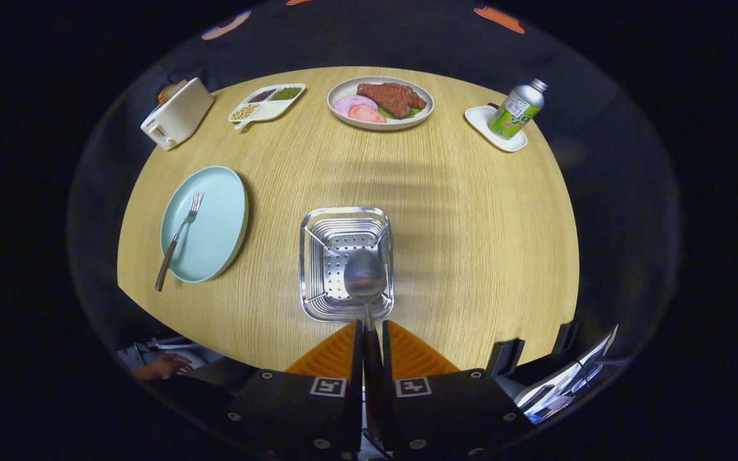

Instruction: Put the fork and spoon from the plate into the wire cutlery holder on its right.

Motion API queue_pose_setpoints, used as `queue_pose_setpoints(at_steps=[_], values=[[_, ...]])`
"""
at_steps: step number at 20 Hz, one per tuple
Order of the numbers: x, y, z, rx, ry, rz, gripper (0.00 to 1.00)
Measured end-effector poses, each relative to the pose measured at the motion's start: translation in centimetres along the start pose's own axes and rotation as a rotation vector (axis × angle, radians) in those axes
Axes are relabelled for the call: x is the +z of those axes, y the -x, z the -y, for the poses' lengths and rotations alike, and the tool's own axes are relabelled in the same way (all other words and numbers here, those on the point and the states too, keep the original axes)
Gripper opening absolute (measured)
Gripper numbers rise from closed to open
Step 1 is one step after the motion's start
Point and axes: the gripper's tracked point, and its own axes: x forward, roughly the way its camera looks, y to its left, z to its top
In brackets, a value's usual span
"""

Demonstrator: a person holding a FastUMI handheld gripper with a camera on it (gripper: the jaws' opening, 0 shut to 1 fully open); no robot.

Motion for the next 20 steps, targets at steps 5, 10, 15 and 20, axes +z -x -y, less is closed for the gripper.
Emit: queue_pose_setpoints(at_steps=[5, 10, 15, 20], values=[[3.3, 2.1, 1.1, -0.035, -0.015, 0.098, 0.2], [7.3, 5.1, -2.0, 0.056, -0.061, 0.267, 0.35], [11.1, 8.0, -7.2, 0.168, -0.034, 0.47, 0.6], [12.2, 8.4, -14.4, 0.283, -0.032, 0.534, 0.89]])
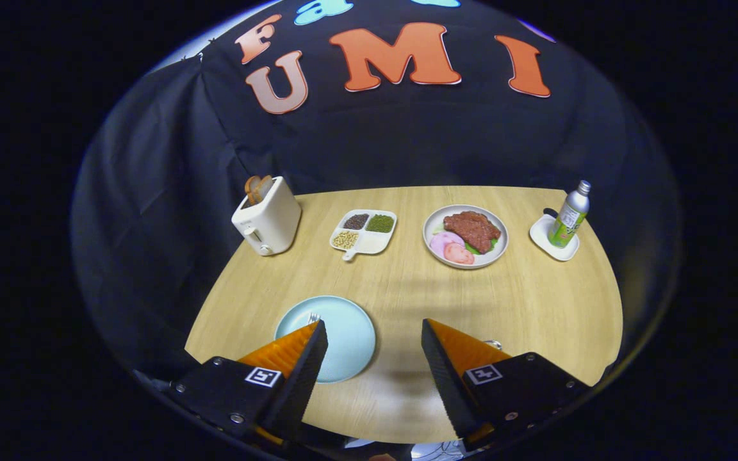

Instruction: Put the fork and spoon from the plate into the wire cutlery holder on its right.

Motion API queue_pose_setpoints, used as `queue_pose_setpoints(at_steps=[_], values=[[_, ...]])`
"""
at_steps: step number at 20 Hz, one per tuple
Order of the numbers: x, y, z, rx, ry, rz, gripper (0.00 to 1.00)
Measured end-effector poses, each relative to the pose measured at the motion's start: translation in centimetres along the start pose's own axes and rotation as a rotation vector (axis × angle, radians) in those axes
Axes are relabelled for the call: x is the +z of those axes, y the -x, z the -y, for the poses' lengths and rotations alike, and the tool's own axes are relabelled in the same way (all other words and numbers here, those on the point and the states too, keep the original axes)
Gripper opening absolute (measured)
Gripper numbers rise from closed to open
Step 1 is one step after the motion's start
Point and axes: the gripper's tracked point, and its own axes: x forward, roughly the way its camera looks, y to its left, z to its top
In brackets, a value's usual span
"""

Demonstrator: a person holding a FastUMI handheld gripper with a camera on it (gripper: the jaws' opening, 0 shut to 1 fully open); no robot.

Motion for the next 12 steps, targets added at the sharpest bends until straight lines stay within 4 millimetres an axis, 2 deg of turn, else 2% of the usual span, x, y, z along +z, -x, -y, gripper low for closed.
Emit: queue_pose_setpoints(at_steps=[2, 4, 6, 10, 12], values=[[-0.1, -0.9, -2.3, 0.025, -0.015, 0.006, 0.93], [1.9, -1.7, -4.4, 0.032, -0.029, 0.117, 0.96], [3.7, -1.3, -6.4, 0.032, -0.007, 0.218, 0.97], [7.9, 0.3, -9.1, 0.015, 0.079, 0.466, 0.97], [8.3, 0.3, -10.3, 0.002, 0.108, 0.529, 0.97]])
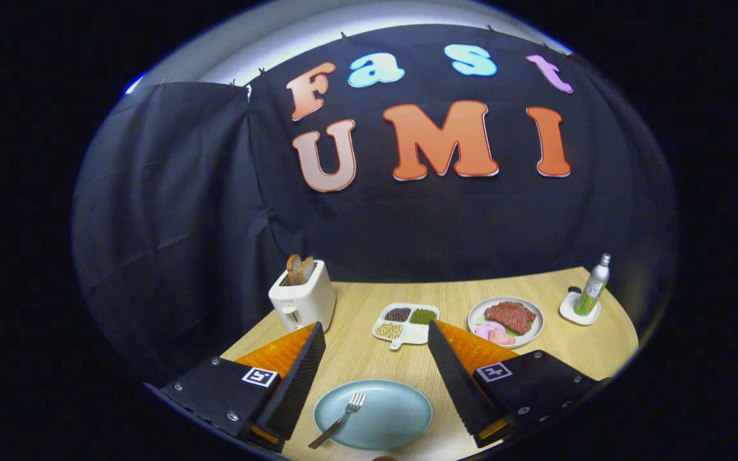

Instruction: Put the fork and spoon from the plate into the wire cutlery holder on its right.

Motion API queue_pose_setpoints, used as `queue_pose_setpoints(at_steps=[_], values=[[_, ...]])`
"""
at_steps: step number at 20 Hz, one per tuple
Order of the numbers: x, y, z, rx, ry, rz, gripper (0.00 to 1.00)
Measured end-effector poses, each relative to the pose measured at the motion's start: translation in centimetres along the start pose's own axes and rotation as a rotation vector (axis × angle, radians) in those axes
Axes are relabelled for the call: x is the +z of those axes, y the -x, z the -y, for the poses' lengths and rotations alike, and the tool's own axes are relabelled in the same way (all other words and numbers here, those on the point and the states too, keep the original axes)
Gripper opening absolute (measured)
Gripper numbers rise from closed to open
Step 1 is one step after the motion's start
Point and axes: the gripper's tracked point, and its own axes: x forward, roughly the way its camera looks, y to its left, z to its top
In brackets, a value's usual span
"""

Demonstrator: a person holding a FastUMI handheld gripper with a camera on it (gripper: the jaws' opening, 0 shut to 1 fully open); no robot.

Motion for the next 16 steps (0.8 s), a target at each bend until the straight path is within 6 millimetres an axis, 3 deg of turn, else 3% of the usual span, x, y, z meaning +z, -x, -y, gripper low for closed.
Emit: queue_pose_setpoints(at_steps=[3, 9, 14, 16], values=[[-3.2, -1.0, -1.5, 0.004, 0.014, -0.079, 0.97], [-13.2, -3.1, -3.5, -0.015, 0.009, -0.431, 0.96], [-21.6, -3.0, -4.1, -0.037, 0.006, -0.715, 0.9], [-23.8, -2.7, -4.1, -0.045, 0.02, -0.802, 0.86]])
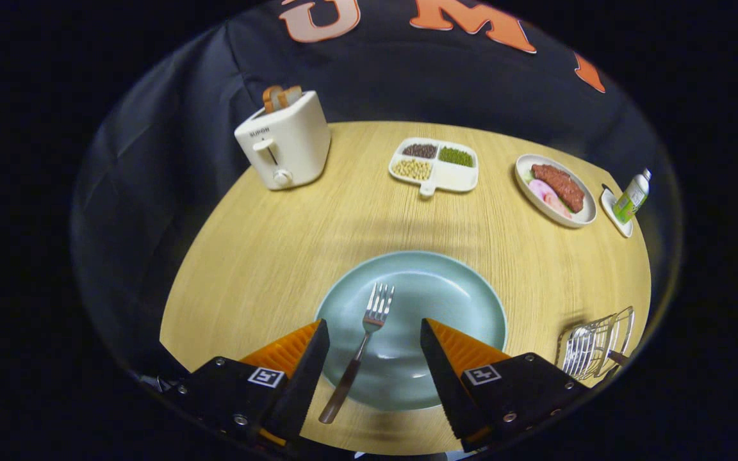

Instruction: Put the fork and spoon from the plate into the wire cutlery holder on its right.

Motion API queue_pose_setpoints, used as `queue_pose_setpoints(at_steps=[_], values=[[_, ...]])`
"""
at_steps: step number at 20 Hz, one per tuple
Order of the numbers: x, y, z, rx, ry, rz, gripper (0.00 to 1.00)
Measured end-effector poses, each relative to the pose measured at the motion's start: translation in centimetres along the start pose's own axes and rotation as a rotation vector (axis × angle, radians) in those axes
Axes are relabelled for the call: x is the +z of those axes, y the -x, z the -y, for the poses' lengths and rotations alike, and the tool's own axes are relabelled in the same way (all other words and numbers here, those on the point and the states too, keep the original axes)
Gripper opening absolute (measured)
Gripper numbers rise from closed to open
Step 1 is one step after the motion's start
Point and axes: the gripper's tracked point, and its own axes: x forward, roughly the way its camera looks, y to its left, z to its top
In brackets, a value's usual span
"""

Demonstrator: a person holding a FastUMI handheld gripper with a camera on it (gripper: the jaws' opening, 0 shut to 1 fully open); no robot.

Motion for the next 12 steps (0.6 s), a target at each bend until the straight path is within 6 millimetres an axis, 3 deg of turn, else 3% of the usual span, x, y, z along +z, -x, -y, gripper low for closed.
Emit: queue_pose_setpoints(at_steps=[5, 8, 12], values=[[-3.6, -1.6, -0.4, 0.007, -0.002, -0.191, 0.68], [-4.6, -2.4, -1.1, 0.017, -0.034, -0.263, 0.47], [-6.3, -2.7, -0.4, -0.017, -0.075, -0.319, 0.2]])
